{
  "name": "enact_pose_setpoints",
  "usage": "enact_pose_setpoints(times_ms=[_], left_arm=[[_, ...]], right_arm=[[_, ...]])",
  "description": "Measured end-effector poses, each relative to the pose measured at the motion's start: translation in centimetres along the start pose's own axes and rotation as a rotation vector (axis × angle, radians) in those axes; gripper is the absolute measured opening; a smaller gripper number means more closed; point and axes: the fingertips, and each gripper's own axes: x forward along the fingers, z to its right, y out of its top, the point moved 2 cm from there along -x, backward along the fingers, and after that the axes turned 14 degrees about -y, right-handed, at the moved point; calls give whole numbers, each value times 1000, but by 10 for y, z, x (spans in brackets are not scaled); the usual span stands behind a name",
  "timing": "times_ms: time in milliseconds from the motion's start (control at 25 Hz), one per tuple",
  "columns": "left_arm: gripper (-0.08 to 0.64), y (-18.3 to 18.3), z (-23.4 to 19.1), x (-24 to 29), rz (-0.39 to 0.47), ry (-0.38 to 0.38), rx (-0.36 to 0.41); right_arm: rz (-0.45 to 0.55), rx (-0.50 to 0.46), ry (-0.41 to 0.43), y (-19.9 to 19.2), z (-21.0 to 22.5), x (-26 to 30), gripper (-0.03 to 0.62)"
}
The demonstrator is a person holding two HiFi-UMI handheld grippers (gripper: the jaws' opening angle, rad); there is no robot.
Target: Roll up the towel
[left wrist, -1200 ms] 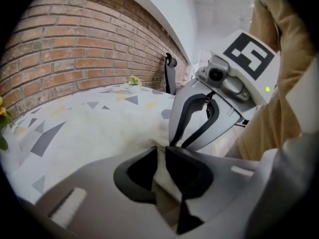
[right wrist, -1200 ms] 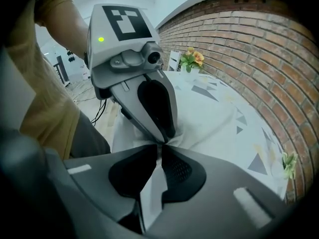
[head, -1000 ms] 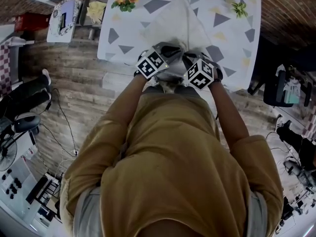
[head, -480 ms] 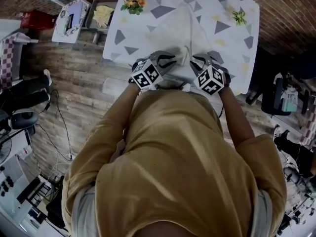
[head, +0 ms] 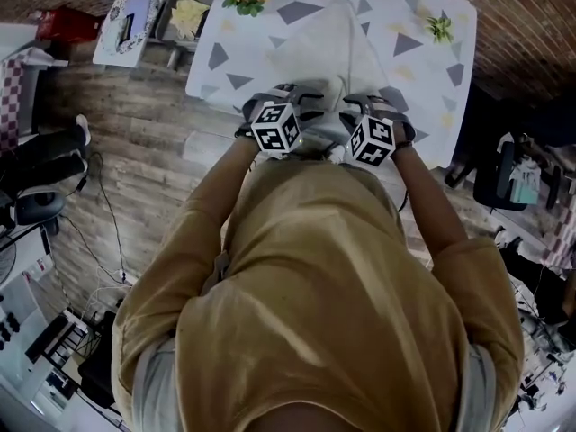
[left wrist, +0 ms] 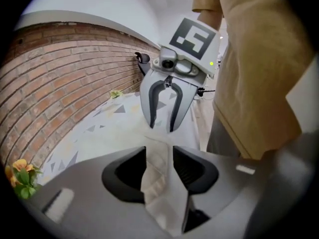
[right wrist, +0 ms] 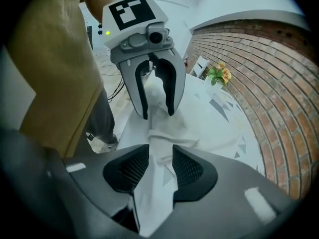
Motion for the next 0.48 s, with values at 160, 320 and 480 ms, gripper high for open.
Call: enact_pose_setpoints(times_ms=[160, 320, 480], left_arm=[[178, -5, -4, 2, -44, 18, 10], [179, -11, -4, 8, -98, 6, 41], [179, -11, -8, 11, -140, 24, 81]], right_arm=[[-11, -46, -15, 0, 4, 6, 129], [-26, -81, -22, -1, 4, 13, 127], [-33, -35, -32, -2, 4, 14, 127]])
